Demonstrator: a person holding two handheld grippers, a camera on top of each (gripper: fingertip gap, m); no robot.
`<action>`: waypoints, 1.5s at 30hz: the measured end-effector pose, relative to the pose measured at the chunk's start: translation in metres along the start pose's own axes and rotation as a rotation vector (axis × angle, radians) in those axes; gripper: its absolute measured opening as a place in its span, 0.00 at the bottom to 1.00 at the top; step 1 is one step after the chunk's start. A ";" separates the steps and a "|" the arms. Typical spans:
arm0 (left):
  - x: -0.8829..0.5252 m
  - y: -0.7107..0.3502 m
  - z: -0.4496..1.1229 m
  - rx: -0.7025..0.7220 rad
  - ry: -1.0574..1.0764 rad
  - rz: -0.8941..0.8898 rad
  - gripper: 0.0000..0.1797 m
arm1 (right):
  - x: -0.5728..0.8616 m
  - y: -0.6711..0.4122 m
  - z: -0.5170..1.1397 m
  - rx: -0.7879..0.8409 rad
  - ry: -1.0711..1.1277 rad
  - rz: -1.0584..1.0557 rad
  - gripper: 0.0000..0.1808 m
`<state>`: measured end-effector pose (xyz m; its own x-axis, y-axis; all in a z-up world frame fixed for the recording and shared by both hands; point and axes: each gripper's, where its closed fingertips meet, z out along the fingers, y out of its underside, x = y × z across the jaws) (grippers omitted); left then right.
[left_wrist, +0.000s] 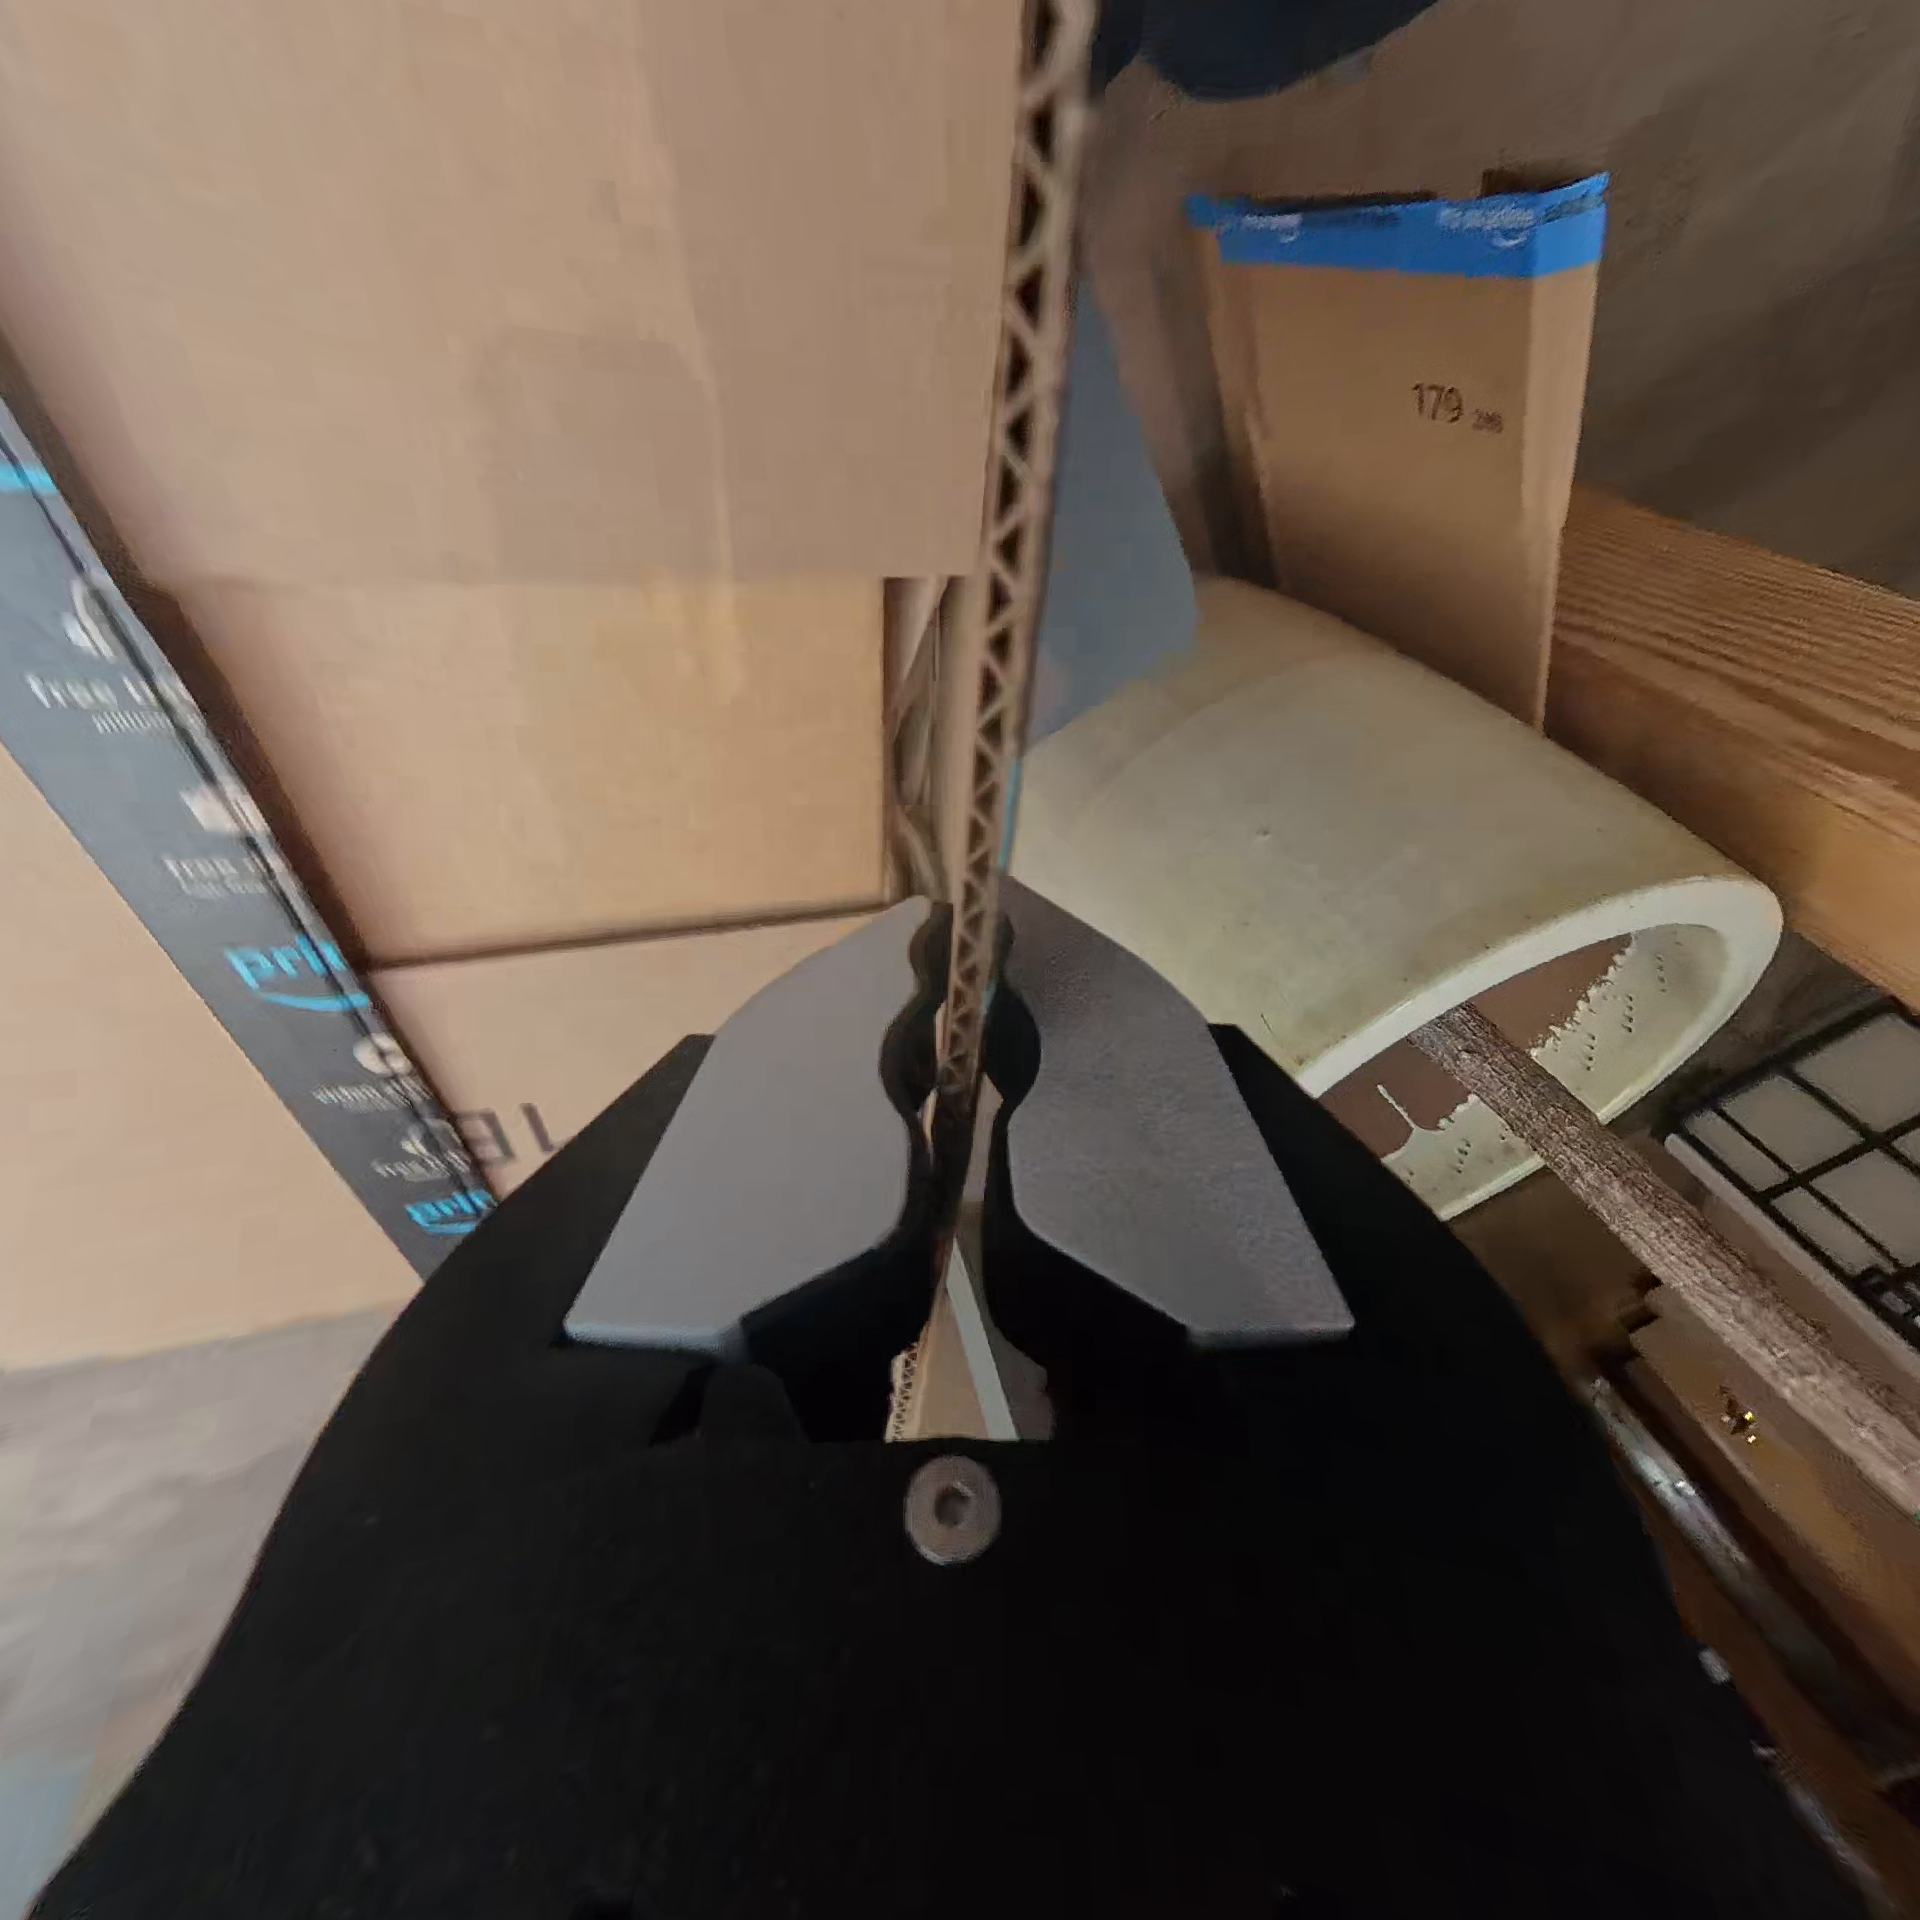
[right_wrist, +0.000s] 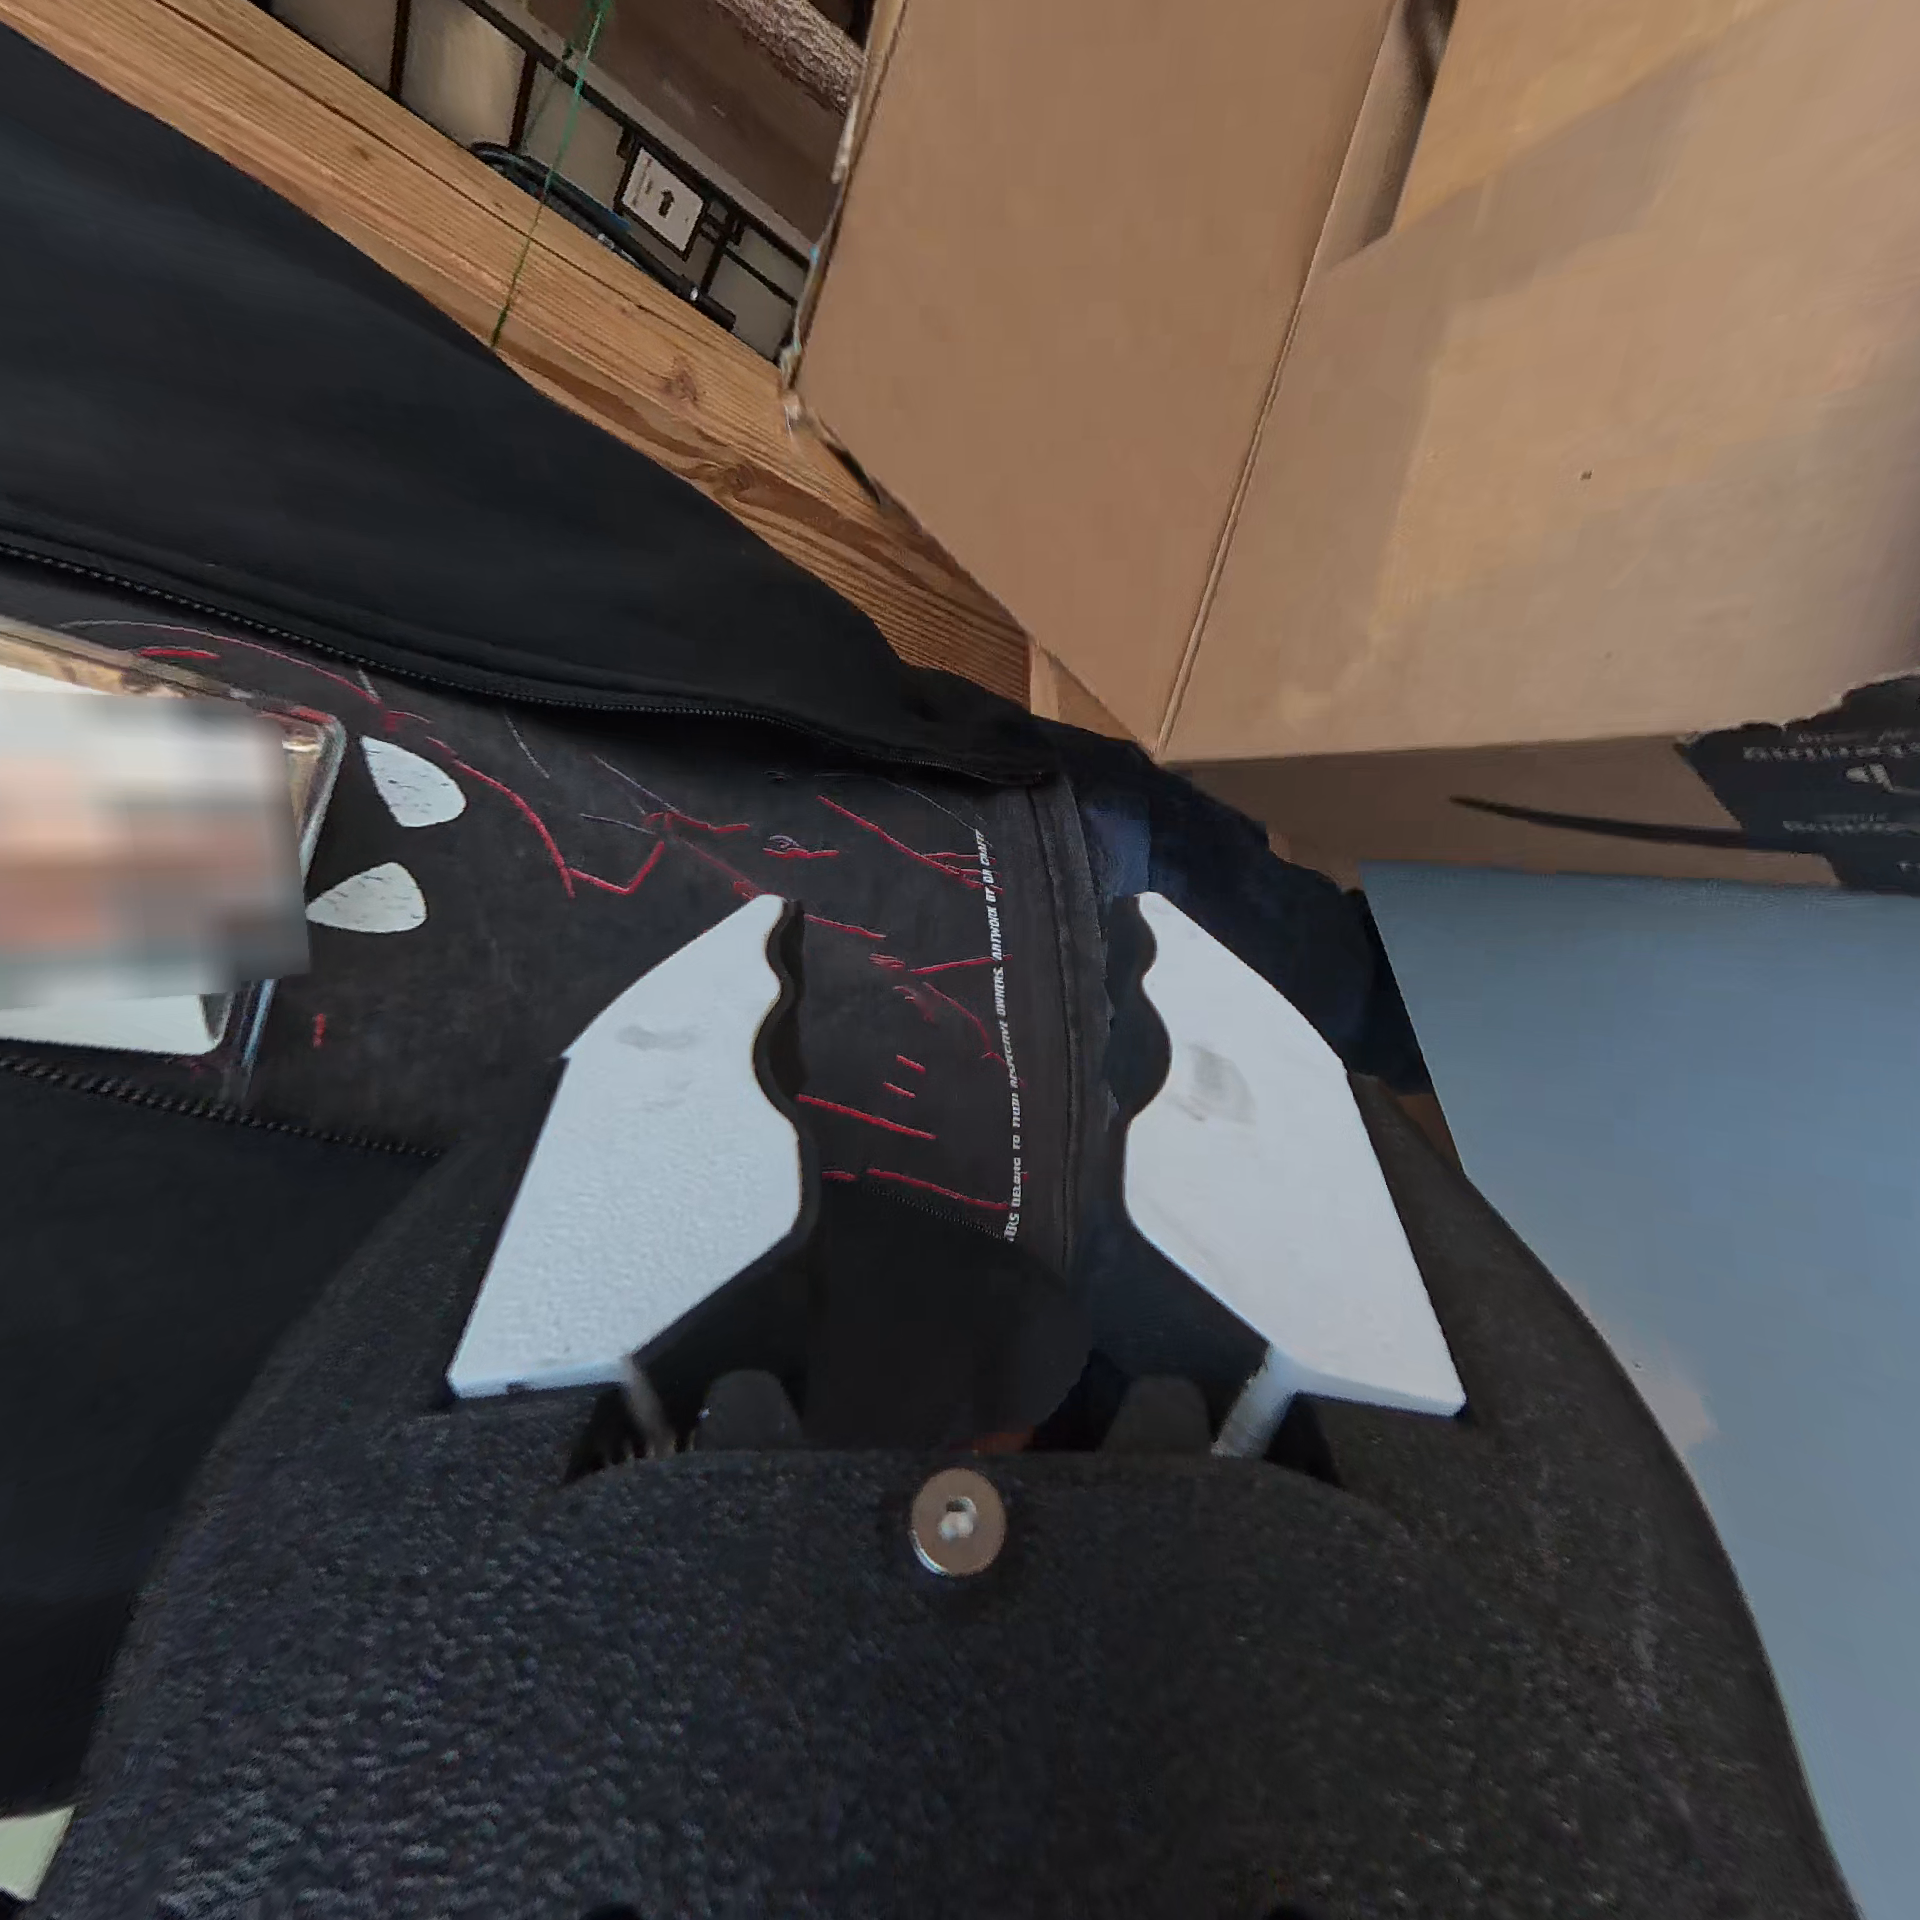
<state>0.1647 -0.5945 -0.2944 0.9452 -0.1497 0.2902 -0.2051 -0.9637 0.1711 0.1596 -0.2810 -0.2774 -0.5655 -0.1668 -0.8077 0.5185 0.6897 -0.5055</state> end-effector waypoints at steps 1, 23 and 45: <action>0.004 0.019 0.003 -0.027 -0.055 -0.051 0.03 | 0.000 0.002 0.004 -0.005 0.013 -0.007 0.32; 0.054 0.074 -0.035 0.299 -0.217 -0.893 0.35 | 0.260 -0.125 -0.063 -0.113 0.893 0.091 0.51; -0.036 -0.003 -0.023 1.566 0.148 -1.743 0.31 | 0.170 0.019 0.124 -0.641 0.674 0.160 0.61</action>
<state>0.1254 -0.5815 -0.2837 -0.0789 0.6295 0.7730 0.8109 0.4916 -0.3175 0.1533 -0.3835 -0.4618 -0.8740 0.2680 -0.4055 0.2838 0.9586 0.0219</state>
